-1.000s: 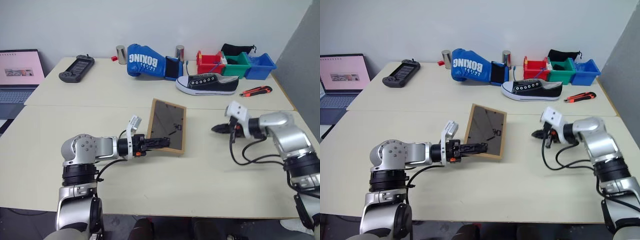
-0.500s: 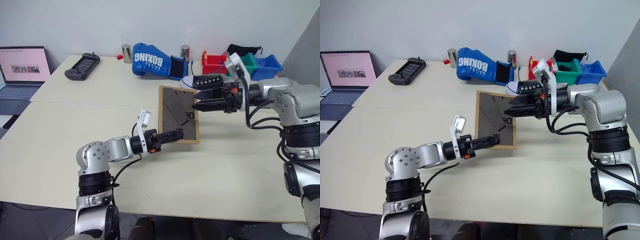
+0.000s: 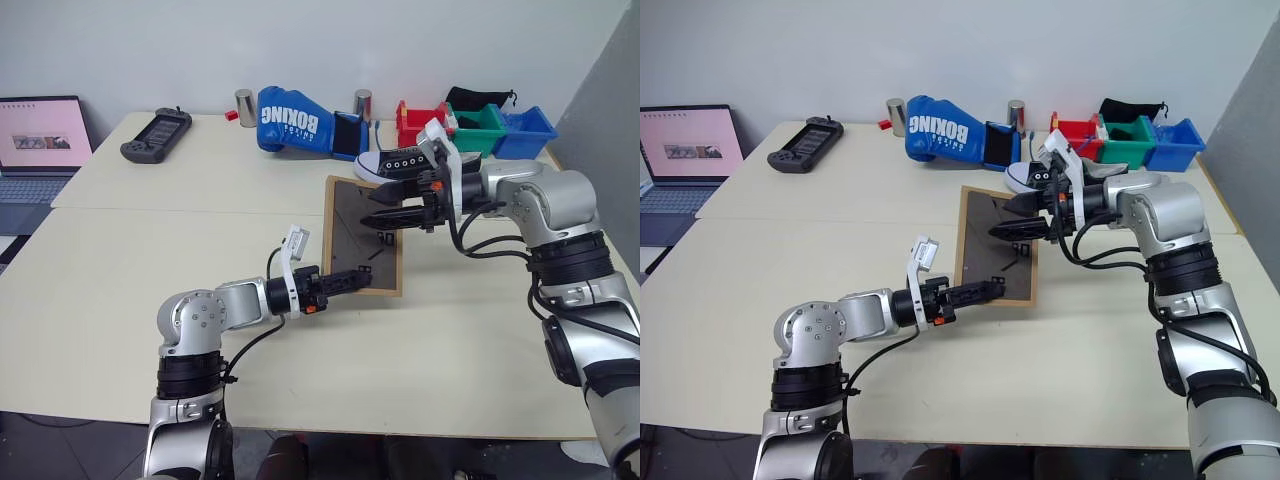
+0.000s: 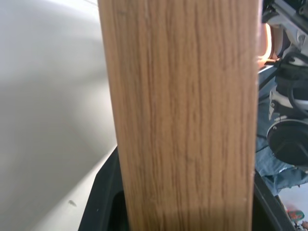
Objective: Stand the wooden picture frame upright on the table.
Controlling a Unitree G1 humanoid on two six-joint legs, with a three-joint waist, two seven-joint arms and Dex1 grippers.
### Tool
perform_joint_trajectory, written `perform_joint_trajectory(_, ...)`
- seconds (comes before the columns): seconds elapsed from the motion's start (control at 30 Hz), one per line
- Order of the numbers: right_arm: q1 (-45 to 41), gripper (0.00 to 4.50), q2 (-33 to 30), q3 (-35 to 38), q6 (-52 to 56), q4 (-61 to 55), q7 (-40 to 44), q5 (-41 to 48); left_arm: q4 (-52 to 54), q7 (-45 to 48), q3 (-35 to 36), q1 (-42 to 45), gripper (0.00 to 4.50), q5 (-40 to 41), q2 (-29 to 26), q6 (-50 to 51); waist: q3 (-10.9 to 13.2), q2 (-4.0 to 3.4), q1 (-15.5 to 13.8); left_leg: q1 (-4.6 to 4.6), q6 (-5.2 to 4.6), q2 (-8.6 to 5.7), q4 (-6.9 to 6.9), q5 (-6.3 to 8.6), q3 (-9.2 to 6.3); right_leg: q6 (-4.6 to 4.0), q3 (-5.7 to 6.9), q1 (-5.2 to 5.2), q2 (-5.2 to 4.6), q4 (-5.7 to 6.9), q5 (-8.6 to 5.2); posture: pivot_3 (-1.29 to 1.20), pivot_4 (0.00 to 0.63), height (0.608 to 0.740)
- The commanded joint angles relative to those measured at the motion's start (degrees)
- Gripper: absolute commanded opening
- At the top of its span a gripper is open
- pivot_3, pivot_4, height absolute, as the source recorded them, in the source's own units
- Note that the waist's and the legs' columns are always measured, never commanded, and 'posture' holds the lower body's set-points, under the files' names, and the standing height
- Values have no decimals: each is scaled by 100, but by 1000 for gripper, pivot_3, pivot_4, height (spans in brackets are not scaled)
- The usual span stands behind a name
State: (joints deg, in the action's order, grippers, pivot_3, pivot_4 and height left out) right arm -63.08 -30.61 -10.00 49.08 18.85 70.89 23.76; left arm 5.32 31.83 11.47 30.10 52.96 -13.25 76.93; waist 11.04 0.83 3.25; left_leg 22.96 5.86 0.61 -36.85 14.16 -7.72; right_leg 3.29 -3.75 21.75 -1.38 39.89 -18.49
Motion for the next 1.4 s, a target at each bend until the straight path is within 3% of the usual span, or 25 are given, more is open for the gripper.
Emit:
perform_joint_trajectory(0.03,-90,4463,15,29,-104,-140,41,4,320,157,-41,77,1321,211,-26,-206,0,0,-1,0,0,0,0,0,-1,0,1,0,0,0,0,0,150,740)
perform_joint_trajectory(0.67,463,4463,-417,149,605,-1555,636,909,77,188,-64,173,1321,278,-159,-274,0,0,-3,-1,-4,0,0,2,-1,0,1,-1,0,0,0,0,150,740)
perform_joint_trajectory(1.23,656,4463,-762,239,808,-1763,805,1283,-55,108,-13,168,1321,372,-253,-295,0,0,-7,0,-9,0,0,5,-1,0,1,-1,0,-1,0,0,150,740)
perform_joint_trajectory(1.4,777,4463,-889,121,491,-1625,758,1021,-6,79,-42,194,1321,420,-265,-253,0,0,-8,0,-10,0,0,5,-2,0,1,-1,0,0,0,0,150,740)
